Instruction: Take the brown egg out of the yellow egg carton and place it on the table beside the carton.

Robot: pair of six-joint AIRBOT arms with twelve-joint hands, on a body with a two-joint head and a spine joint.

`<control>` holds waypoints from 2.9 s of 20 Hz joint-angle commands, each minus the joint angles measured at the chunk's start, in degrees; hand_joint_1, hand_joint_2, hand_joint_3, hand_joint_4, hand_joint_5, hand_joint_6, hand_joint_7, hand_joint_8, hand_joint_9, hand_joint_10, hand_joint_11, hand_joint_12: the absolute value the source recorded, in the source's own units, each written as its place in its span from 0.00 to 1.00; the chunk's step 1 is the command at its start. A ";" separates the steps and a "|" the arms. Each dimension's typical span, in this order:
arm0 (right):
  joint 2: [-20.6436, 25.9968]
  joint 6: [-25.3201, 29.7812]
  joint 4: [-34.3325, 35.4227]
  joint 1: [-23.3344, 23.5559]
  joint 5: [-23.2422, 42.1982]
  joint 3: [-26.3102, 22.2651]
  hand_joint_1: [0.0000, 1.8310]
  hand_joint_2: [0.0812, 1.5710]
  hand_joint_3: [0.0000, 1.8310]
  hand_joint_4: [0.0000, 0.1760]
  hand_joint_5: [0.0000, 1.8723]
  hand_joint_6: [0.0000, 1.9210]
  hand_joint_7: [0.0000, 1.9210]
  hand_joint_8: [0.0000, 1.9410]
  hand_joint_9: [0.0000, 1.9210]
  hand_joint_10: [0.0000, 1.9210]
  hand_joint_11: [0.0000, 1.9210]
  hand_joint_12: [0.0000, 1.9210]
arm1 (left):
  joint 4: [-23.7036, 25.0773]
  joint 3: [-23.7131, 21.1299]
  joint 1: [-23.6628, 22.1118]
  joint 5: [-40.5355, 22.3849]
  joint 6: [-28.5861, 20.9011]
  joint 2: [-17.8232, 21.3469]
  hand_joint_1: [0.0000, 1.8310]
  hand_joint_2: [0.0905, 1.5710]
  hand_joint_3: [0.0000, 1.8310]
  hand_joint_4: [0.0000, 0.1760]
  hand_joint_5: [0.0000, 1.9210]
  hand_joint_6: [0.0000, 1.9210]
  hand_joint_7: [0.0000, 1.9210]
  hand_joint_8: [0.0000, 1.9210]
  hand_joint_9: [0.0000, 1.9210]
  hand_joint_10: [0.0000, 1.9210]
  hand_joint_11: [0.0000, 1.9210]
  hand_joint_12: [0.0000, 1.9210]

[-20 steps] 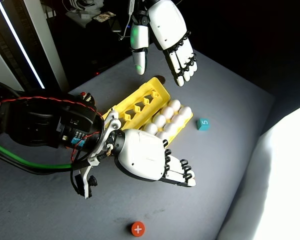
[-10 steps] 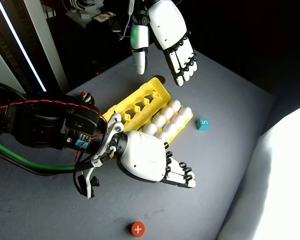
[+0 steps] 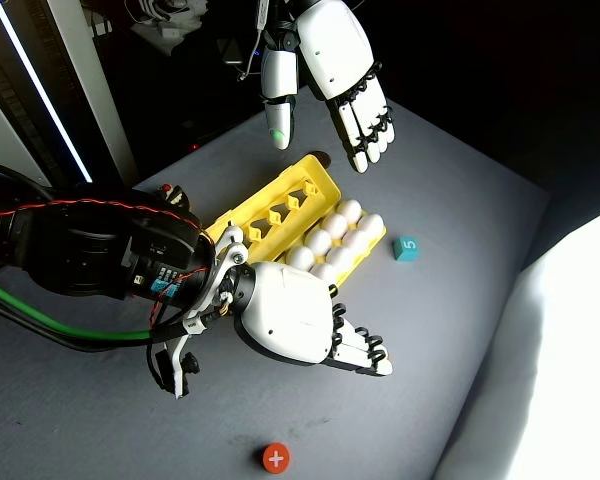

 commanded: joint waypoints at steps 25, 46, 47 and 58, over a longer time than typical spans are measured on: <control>8.53 0.79 -1.15 2.74 3.88 -3.65 0.61 0.59 0.00 1.00 0.79 0.04 0.20 0.00 0.04 0.00 0.00 0.00 | 4.67 0.21 -0.39 -0.39 -0.43 -0.02 0.00 0.73 0.00 0.00 0.06 0.00 0.03 0.00 0.01 0.00 0.01 0.01; 10.08 -2.31 -1.21 -3.04 5.39 -1.09 0.62 0.58 0.00 1.00 0.80 0.02 0.19 0.00 0.03 0.00 0.00 0.00 | 4.67 0.20 -0.39 -0.39 -0.52 -0.02 0.00 0.73 0.00 0.00 0.06 0.01 0.04 0.01 0.02 0.01 0.02 0.01; 9.78 -2.32 -1.21 -3.30 5.39 -0.59 0.62 0.58 0.00 1.00 0.80 0.02 0.19 0.00 0.02 0.00 0.00 0.00 | 4.67 0.20 -0.39 -0.39 -0.52 -0.02 0.00 0.73 0.00 0.00 0.06 0.00 0.04 0.00 0.02 0.01 0.02 0.01; 7.42 -2.31 -3.07 -2.92 5.73 0.88 0.62 0.59 0.00 1.00 0.80 0.02 0.20 0.00 0.02 0.00 0.00 0.00 | 4.67 0.19 -0.34 -0.39 -0.51 -0.02 0.00 0.73 0.00 0.00 0.07 0.01 0.04 0.00 0.03 0.01 0.03 0.02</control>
